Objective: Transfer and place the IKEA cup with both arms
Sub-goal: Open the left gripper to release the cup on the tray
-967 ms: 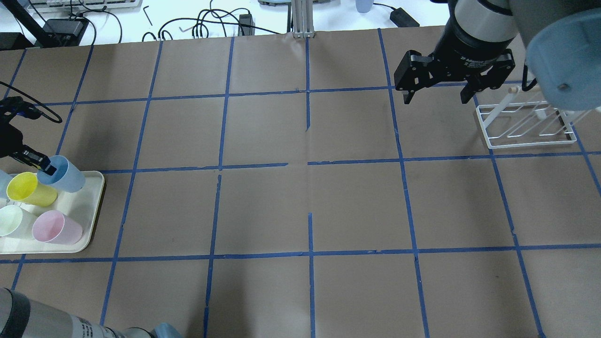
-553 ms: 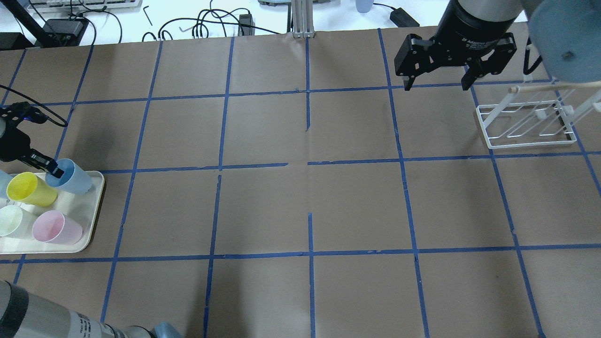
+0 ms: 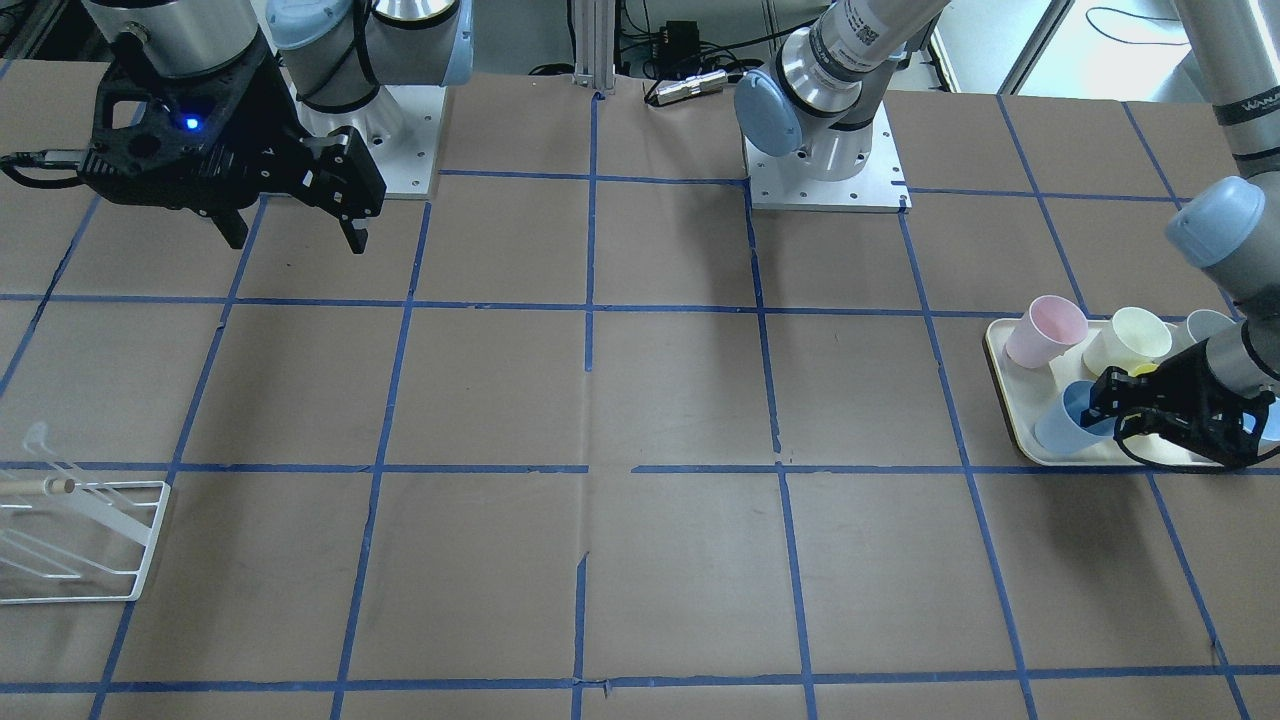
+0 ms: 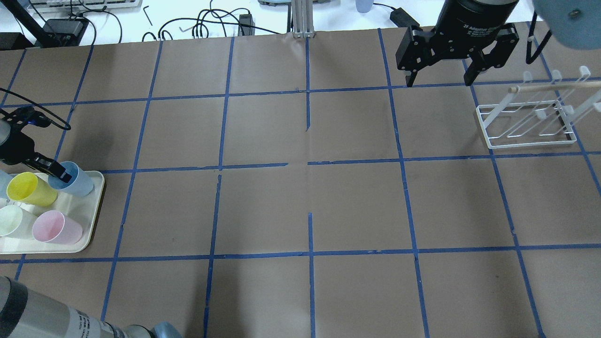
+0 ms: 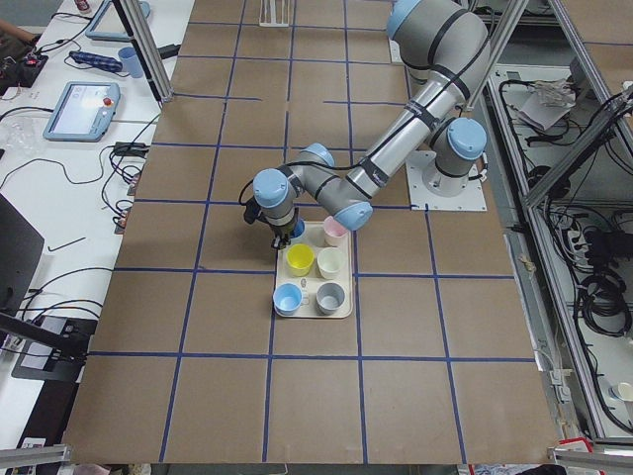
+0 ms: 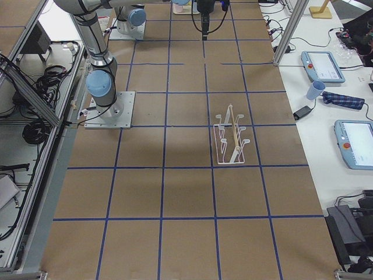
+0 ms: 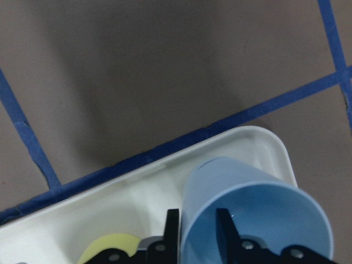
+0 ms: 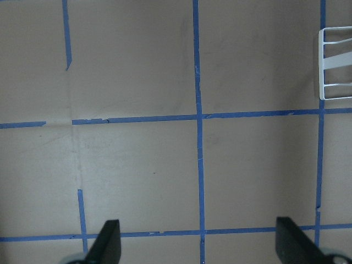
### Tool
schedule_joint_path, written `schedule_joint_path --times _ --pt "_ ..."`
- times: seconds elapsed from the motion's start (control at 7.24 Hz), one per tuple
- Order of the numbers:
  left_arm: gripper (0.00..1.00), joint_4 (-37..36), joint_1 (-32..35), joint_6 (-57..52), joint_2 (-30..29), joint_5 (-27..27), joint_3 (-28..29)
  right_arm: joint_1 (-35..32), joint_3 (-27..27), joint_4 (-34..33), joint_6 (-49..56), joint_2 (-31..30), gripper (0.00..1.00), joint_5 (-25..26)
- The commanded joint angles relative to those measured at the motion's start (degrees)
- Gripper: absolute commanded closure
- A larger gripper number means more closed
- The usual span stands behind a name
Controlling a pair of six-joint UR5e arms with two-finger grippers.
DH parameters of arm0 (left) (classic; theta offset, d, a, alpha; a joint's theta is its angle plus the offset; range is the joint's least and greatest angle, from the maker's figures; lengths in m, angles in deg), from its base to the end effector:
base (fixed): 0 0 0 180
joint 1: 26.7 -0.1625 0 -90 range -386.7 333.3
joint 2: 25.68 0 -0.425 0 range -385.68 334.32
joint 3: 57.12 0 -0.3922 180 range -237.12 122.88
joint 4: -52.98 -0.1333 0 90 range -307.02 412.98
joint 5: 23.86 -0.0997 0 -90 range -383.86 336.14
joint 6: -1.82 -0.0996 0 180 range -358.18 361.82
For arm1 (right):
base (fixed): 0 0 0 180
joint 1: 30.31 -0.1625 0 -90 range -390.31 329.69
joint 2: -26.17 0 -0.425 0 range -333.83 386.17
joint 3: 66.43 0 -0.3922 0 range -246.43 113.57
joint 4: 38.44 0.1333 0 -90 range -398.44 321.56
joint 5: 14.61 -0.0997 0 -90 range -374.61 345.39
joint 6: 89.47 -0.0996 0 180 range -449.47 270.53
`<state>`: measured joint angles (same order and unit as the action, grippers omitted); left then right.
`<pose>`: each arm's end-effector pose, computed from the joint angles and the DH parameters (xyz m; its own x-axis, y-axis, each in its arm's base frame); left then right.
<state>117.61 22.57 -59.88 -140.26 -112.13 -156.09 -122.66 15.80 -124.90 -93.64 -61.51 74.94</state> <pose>0.2805 -0.5346 0.2195 -0.9264 0.3497 0.1394 0.3583 0.9327 0.0411 0.1549 -0.5047 0.5282 -0.9995 0.0315 -0.0103 0.0318 0.9990 -0.0327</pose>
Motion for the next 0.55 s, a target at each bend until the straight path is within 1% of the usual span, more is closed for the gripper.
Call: schedule_joint_path --times 0.0,0.14,0.28,0.41 --pt "0.25 1.5 0.2 0.6 0.6 -0.1 0.8 0.0 0.4 -3.4 0.0 0.1 0.00 0.2" --pt "0.25 1.8 0.2 0.7 1.0 -0.1 1.1 -0.1 0.3 -6.1 0.0 0.6 0.00 0.3" --pt "0.25 3.4 0.5 0.8 2.0 -0.1 1.7 -0.1 0.4 -6.1 0.0 0.6 0.00 0.2" --pt "0.24 7.4 1.3 2.9 3.9 -0.1 3.1 -0.1 0.5 -5.8 0.0 0.4 0.00 0.3"
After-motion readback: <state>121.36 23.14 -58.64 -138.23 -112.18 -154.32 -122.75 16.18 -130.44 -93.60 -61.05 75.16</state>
